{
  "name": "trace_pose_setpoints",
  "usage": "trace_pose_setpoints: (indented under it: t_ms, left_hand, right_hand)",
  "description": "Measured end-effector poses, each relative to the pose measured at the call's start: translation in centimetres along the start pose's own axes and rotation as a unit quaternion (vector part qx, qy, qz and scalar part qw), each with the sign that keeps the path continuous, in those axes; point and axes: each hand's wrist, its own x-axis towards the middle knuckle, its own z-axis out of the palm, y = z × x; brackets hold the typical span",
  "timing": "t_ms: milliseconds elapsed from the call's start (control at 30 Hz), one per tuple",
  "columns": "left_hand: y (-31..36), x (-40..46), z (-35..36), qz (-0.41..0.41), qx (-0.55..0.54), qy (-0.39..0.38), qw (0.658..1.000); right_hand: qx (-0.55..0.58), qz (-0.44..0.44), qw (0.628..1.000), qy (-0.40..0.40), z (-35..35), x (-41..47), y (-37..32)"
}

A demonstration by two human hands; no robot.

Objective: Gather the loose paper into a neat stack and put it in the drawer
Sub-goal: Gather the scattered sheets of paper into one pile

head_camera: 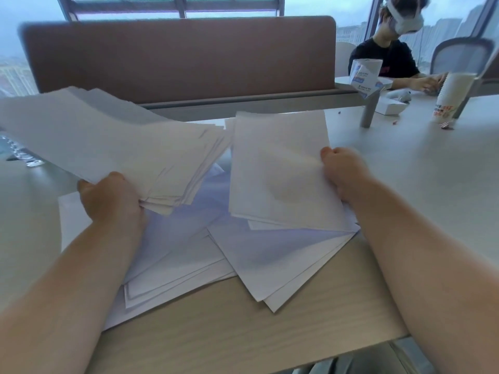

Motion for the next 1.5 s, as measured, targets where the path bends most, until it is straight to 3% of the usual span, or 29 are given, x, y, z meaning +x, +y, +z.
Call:
trace_pose_setpoints:
  t_ms: [100,233,433,600,767,967,1133,1233,1367,1500]
  left_hand:
    - [0.3,-0.1,-0.1,0.003,-0.046,0.015,0.999]
    - [0.0,-0.3,0.0,0.037,0.018,-0.049,0.998]
    - [0.2,-1.7,0.8,0.046,0.167,-0.206,0.963]
    - [0.0,-3.4,1.3,0.059,0.195,-0.318,0.926]
    - [0.1,-4.6,0.9,-0.008,0.146,-0.399,0.905]
    - [0.1,-4.8,0.9,-0.028,0.113,-0.406,0.906]
    - [0.1,-4.9,0.6,-0.113,0.065,-0.439,0.889]
    - [0.1,-4.9,0.6,-0.110,0.090,-0.465,0.874]
    - [0.3,-4.1,1.0,-0.086,0.096,-0.420,0.898]
    - [0.6,-3.3,0.9,-0.115,0.000,-0.350,0.930]
  right_hand:
    - [0.092,0.029,0.995,0.007,-0.1,-0.1,-0.3]
    - [0.171,0.048,0.984,-0.008,-0.1,-0.2,-0.7]
    - [0.174,-0.004,0.984,-0.038,0.7,-1.3,-1.3]
    - [0.164,-0.054,0.984,-0.047,2.3,-2.8,-2.1]
    - [0.135,-0.046,0.989,-0.045,4.0,-4.0,-2.0]
    - [0.241,0.021,0.963,-0.121,3.5,-4.1,-2.5]
    - [0.214,-0.044,0.970,-0.105,3.4,-4.7,-2.6]
    - [0.220,-0.093,0.966,-0.100,3.2,-4.7,-2.6]
    - [0.266,-0.081,0.954,-0.117,3.0,-4.9,-3.2]
    - [0.089,-0.089,0.989,-0.080,3.0,-4.0,-2.8]
